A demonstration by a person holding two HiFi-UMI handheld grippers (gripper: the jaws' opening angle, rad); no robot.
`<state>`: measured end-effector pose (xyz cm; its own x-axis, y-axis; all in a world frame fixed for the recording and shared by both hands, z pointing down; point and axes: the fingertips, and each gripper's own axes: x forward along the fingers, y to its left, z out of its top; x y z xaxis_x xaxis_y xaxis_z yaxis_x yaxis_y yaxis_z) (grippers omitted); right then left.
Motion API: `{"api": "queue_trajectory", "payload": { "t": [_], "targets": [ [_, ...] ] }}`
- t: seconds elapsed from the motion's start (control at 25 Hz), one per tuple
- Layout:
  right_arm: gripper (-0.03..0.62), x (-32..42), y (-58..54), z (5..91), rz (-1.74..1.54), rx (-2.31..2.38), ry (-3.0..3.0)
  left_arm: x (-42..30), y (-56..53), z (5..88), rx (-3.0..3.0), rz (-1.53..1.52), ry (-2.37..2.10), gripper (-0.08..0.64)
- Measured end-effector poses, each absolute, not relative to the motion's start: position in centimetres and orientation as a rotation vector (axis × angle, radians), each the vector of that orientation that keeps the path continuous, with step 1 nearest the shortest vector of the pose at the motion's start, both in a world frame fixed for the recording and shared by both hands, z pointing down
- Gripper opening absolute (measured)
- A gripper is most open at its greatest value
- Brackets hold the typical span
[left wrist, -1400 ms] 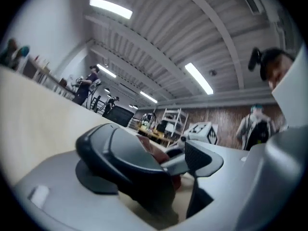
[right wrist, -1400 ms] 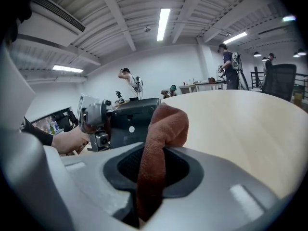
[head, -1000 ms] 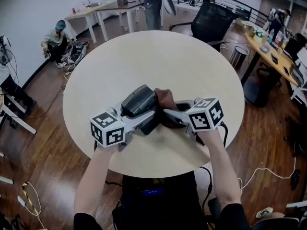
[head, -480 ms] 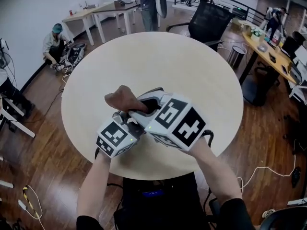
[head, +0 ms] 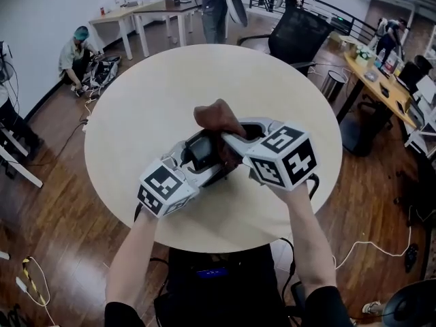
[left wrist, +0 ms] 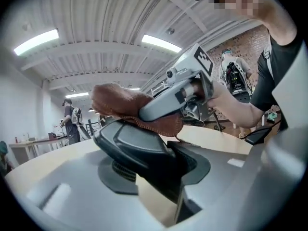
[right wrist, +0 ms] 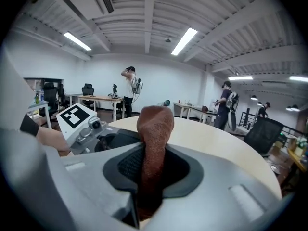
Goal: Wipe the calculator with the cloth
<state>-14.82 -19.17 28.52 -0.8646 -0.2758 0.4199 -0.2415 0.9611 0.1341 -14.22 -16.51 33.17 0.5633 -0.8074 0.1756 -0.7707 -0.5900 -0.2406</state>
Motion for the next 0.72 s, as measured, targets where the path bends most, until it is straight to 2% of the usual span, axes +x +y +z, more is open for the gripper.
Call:
{"api": "queue_trajectory", "payload": {
  "t": [0.2, 0.48, 0.72],
  "targets": [
    [0.086, -11.9, -21.5, 27.8, -0.083, 0.507, -2.679, -13.7, -16.8, 33.0, -2.677, -0.393, 1.350, 0.175],
    [0.086, -17.7, -10.8, 27.1, -0.183, 0.094, -2.722, -13.7, -16.5, 33.1, -2.636, -0.426, 1.347, 0.175],
    [0.086, -16.5, -14.0, 28.6, -0.155, 0.178, -2.681, -13.1, -16.8, 32.9, -2.624, -0.413, 1.328, 0.175]
  ]
}}
